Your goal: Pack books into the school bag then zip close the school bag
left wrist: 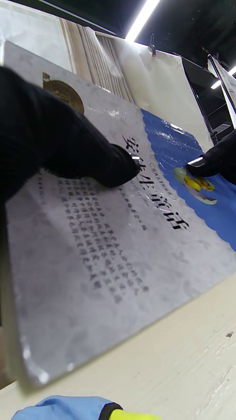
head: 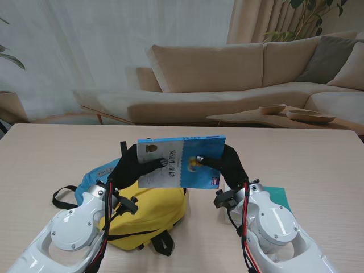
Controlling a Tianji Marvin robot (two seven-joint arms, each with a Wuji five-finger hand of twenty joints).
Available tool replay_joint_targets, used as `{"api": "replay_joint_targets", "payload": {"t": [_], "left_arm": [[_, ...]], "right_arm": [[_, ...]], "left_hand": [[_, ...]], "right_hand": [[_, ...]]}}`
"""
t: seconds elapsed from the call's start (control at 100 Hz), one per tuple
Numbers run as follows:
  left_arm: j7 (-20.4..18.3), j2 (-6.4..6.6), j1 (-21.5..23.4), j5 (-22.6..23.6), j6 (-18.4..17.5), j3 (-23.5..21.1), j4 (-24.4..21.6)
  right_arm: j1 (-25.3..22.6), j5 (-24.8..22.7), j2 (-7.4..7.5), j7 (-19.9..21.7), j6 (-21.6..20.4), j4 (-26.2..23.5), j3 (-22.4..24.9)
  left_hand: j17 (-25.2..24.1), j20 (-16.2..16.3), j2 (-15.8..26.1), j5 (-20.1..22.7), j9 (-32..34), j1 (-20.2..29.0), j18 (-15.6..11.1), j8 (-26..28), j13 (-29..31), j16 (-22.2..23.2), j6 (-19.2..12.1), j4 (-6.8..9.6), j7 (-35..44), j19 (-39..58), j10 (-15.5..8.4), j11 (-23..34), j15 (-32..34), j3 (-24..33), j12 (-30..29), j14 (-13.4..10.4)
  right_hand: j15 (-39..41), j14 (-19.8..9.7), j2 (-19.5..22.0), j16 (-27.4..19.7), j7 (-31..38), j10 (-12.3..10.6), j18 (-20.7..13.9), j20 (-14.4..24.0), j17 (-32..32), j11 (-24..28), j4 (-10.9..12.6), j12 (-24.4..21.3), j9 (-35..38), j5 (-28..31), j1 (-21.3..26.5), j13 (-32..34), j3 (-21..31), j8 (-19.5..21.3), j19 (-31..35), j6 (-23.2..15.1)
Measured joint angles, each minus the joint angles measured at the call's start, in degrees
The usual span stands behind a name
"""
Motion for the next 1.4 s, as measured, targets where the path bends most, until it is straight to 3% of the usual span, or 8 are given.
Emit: {"api": "replay_joint_targets", "payload": {"t": [0.06, 0.16, 0.24, 0.34, 0.57, 0.87, 1.08, 1.4], "left_arm": [[-0.07, 0.00, 0.37, 0.08, -0.10, -0.21, -0.23], [-0.45, 0.01, 0.85, 0.35, -0.26, -0.59, -0.66], [-1.59, 0.11, 1.17, 0.26, 0.19, -0.98, -1.11], [-3.05, 0.46, 1.53, 0.55, 0.70, -1.61, -1.52], [-3.87, 1.04, 3.32, 5.41, 1.30, -3.62, -2.60], [-6.15, 2.14, 8.12, 15.14, 1.22, -8.45, -5.02], [-13.40, 4.33, 11.48, 32.68, 1.37, -12.15, -7.76], [-23.44, 7.24, 12.62, 47.84, 4.57, -10.36, -10.14]], "right_arm": [[-0.19, 2.00, 0.00, 0.07, 1.07, -0.59, 0.20], [-0.52, 3.53, -0.04, 0.43, 2.44, -1.38, 0.64], [-0.76, 4.06, -0.10, 0.36, 3.29, -1.83, 1.01], [-0.81, 4.13, -0.12, 0.15, 3.70, -1.93, 1.13], [-0.72, 5.00, -0.57, -1.61, 5.11, -1.94, 1.74], [-0.54, 6.31, -1.20, -3.27, 6.42, -2.02, 3.99], [0.00, 6.53, -1.43, -4.16, 6.44, -1.14, 5.62], [0.16, 7.08, -1.49, -4.60, 6.83, -0.56, 6.33]], "left_hand": [[-2.87, 0.00, 0.00, -0.20, 0.08, 0.63, 0.01, -4.80, -2.17, -2.64, 0.00, -1.56, 0.43, -2.11, -0.04, -5.77, -4.78, 0.00, 0.20, 0.56], [-8.44, -1.52, 0.06, -1.79, -0.02, 0.67, 0.01, -13.21, -6.78, -5.45, -0.05, -1.57, 1.54, -6.79, -0.11, -17.70, -11.08, 0.00, 0.29, 0.62], [-13.95, -3.65, 0.44, -5.31, -8.05, -0.97, 0.01, -19.56, -12.50, -7.41, -1.53, -1.57, 0.53, -12.42, -0.11, -17.75, -16.39, 2.25, -8.99, 0.58], [-19.85, -7.25, 3.04, -7.28, -14.12, -10.45, 0.01, -25.46, -17.16, -9.57, -2.15, -0.63, -6.45, -18.30, 0.31, -19.10, -21.62, 9.88, -24.19, 0.44], [-28.05, -12.76, 4.18, -11.51, -20.58, -22.32, -0.03, -34.12, -23.30, -13.24, -2.16, 0.32, -17.08, -30.09, 0.65, -25.53, -31.25, 12.26, -30.75, -1.65], [-31.81, -12.80, 2.85, -12.78, -21.95, -24.74, -1.48, -36.90, -26.72, -13.85, -2.16, 0.32, -19.82, -37.59, 0.60, -27.03, -35.24, 11.98, -31.31, -3.00], [-32.84, -12.03, 2.83, -12.75, -21.99, -24.74, -3.69, -36.95, -28.66, -13.85, -2.21, 0.32, -19.65, -41.24, -0.24, -27.03, -37.13, 11.18, -31.31, -4.52], [-33.66, -10.57, 4.29, -13.70, -23.64, -24.70, -6.58, -36.60, -30.08, -13.85, -2.46, 0.32, -21.36, -44.08, -2.36, -27.33, -38.14, 4.70, -30.75, -6.63]], "right_hand": [[2.68, 0.55, 0.00, 0.56, -0.92, 0.89, 0.48, 2.16, 0.16, 2.78, 0.03, 2.26, -0.84, 0.00, 0.01, -0.06, 0.01, 4.26, 2.29, 0.29], [5.51, 1.02, 0.16, 1.02, -2.03, 1.89, 0.61, 4.03, 1.16, 5.64, 0.04, 5.61, -2.08, 0.00, 0.02, -0.06, 0.02, 9.00, 3.83, 1.19], [7.49, 1.37, 0.47, 1.79, -2.66, 2.24, 0.65, 4.54, 2.04, 7.12, 0.04, 6.98, -2.17, 0.00, 0.02, -0.06, 0.02, 11.23, 4.74, 2.18], [9.48, 1.82, 0.64, 2.49, -2.67, 2.70, 1.11, 5.06, 2.77, 8.51, 0.04, 7.72, -2.17, 0.00, 0.02, -0.06, 0.02, 12.59, 4.93, 2.93], [11.46, 2.13, 0.99, 3.13, -2.68, 3.29, 1.54, 5.08, 3.61, 9.74, 0.05, 8.39, -2.17, 0.00, 0.02, -0.01, 0.02, 13.42, 4.98, 4.26], [12.22, 2.46, 1.03, 3.20, -2.73, 3.44, 1.56, 5.10, 4.20, 10.43, 0.05, 8.95, -2.18, 0.00, 0.02, 0.25, 0.01, 15.26, 5.55, 4.83], [12.22, 2.46, 1.12, 3.20, -2.73, 3.44, 1.57, 5.10, 4.21, 10.55, 0.05, 8.97, -2.18, 0.00, 0.02, 0.58, -0.47, 15.54, 5.57, 5.02], [12.22, 2.46, 1.13, 3.20, -2.72, 3.44, 2.01, 5.10, 4.21, 10.58, 0.05, 9.07, -2.18, 0.00, 0.02, 0.58, -0.48, 16.01, 5.57, 5.13]]}}
